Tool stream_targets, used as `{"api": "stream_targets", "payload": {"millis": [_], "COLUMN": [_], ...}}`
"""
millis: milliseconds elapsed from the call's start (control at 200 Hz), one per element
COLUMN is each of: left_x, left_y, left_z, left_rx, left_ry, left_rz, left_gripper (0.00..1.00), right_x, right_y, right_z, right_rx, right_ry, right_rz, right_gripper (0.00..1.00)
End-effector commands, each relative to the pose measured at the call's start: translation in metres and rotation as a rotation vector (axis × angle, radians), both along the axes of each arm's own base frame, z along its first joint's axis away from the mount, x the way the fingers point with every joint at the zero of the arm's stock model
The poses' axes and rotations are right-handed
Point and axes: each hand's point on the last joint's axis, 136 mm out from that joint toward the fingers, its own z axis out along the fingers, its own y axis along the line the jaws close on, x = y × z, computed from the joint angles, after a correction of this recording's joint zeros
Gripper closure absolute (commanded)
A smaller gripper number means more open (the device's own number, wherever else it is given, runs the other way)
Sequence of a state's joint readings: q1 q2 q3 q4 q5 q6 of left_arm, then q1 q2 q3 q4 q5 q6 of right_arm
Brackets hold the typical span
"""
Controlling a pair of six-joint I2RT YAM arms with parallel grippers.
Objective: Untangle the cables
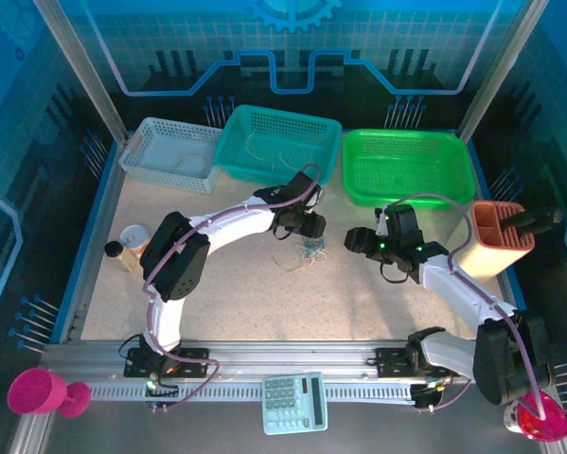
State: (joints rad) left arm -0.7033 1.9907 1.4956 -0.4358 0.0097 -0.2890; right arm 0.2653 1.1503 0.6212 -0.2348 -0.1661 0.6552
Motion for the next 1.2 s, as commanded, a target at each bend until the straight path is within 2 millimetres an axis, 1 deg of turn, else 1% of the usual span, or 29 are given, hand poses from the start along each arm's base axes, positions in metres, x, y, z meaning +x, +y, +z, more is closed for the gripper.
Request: {"api": "stream_targets", "payload": {"millis": [0, 235, 450, 545, 640, 770, 795, 875, 990, 1106, 1196], "left_x": [-0.01, -0.013, -0.014, -0.012, -0.01, -0.009, -0.008, -0.009, -0.012, -0.018, -0.024], "left_y": [-0.002, 0.001, 0.001, -0.002, -0.006, -0.01, -0.01, -0.01, -0.008, -0.008, -0.007], "left_z": [-0.018, -0.028, -0.037, -0.037, -0.035, -0.03, -0.028, -0.017, 0.01, 0.04, 0.058], "left_rx": [0.003, 0.016, 0.021, 0.011, -0.004, -0.021, -0.023, -0.037, -0.076, -0.133, -0.175], "left_ry": [0.05, 0.065, 0.075, 0.073, 0.065, 0.057, 0.055, 0.036, -0.012, -0.061, -0.08], "left_rz": [-0.027, -0.027, -0.029, -0.031, -0.035, -0.048, -0.047, -0.053, -0.065, -0.084, -0.09], "left_gripper": [0.54, 0.56, 0.62, 0.71, 0.76, 0.97, 1.0, 1.0, 1.0, 1.0, 1.0], "right_x": [0.004, 0.004, 0.004, 0.004, 0.004, 0.005, 0.005, 0.006, 0.008, 0.014, 0.019], "right_y": [-0.002, -0.002, -0.002, -0.002, -0.001, 0.0, 0.0, 0.001, 0.007, 0.021, 0.033], "right_z": [0.005, 0.008, 0.011, 0.012, 0.012, 0.015, 0.015, 0.018, 0.026, 0.034, 0.039], "right_rx": [0.017, 0.019, 0.02, 0.021, 0.023, 0.027, 0.028, 0.034, 0.052, 0.073, 0.068], "right_ry": [-0.007, -0.009, -0.015, -0.017, -0.017, -0.02, -0.02, -0.025, -0.05, -0.089, -0.107], "right_rz": [-0.014, -0.016, -0.014, -0.013, -0.013, -0.012, -0.01, -0.006, 0.017, 0.07, 0.109], "right_gripper": [0.35, 0.35, 0.35, 0.35, 0.35, 0.35, 0.35, 0.35, 0.35, 0.34, 0.32]}}
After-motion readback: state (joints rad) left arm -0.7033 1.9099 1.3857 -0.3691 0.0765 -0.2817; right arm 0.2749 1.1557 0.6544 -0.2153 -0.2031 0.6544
